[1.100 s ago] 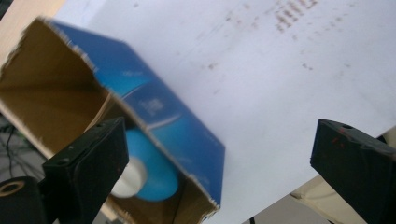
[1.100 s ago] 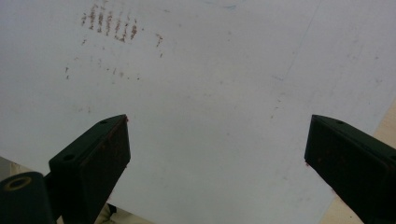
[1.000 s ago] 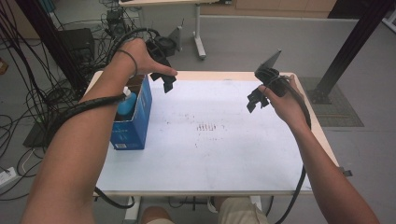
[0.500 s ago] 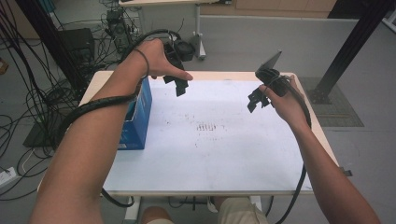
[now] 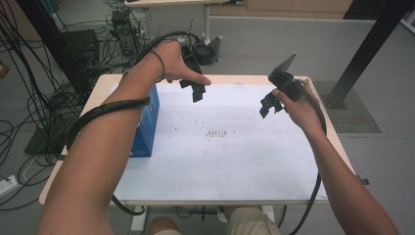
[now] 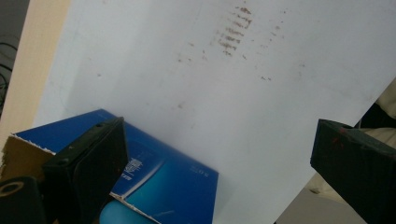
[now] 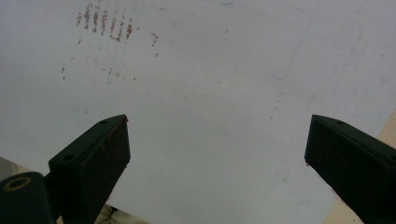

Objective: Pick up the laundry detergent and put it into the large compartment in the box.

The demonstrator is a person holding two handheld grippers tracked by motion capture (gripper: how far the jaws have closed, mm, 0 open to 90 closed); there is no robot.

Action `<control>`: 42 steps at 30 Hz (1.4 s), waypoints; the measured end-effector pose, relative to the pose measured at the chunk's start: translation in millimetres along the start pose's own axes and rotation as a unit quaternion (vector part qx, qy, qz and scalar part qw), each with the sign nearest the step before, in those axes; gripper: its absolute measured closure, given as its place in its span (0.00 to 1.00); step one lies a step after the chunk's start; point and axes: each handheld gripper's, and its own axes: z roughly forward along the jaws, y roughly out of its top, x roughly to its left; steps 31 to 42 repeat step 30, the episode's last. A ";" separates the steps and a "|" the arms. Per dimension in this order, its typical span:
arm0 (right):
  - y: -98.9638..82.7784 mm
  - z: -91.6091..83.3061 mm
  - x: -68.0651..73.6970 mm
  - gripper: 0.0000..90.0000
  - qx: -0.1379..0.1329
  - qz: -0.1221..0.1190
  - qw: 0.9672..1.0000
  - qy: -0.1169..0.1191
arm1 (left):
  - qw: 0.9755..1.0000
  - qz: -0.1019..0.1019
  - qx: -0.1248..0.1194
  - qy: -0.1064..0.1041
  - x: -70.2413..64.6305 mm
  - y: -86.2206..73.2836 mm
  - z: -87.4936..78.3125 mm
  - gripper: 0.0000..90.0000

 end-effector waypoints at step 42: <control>-3.0 -1.9 2.6 0.08 -0.004 -0.002 1.000 0.005 | 1.000 -0.003 -0.003 0.002 -1.4 -4.1 1.8 0.05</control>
